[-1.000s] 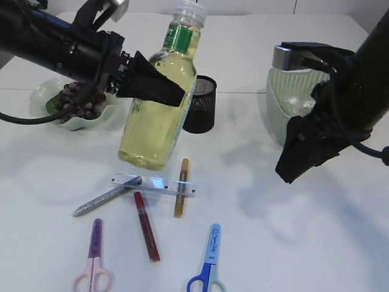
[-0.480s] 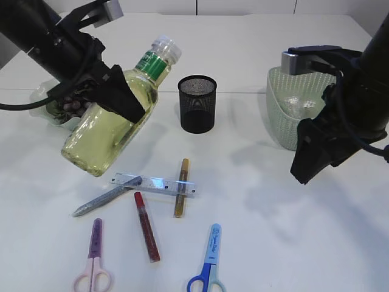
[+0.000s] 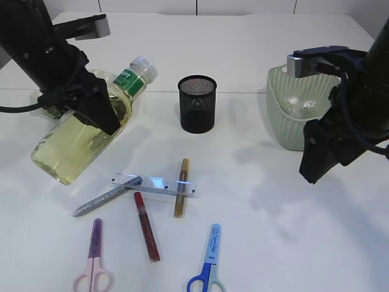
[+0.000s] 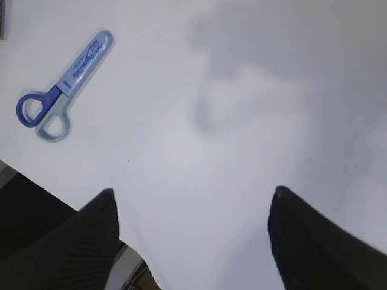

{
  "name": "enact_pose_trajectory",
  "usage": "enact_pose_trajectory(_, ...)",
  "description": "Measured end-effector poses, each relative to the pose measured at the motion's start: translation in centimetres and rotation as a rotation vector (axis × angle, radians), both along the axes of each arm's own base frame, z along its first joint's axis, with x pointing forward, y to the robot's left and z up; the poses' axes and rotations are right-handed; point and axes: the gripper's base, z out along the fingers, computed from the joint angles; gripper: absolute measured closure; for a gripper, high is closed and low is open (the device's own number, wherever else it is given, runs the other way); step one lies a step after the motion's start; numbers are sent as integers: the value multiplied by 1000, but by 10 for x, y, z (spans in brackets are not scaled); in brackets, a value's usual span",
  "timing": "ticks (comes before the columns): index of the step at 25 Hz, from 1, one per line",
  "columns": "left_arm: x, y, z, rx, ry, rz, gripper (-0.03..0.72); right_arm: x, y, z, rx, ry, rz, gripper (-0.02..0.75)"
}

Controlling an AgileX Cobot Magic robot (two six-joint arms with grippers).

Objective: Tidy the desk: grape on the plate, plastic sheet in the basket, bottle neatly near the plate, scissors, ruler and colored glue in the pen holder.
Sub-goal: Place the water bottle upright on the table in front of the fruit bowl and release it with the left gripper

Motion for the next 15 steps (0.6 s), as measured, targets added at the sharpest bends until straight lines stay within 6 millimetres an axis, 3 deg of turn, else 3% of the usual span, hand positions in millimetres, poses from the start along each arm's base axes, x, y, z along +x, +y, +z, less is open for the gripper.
enact_pose_trajectory(15, 19, 95, -5, 95, 144, 575, 263, 0, -2, 0, -20, -5, 4, 144)
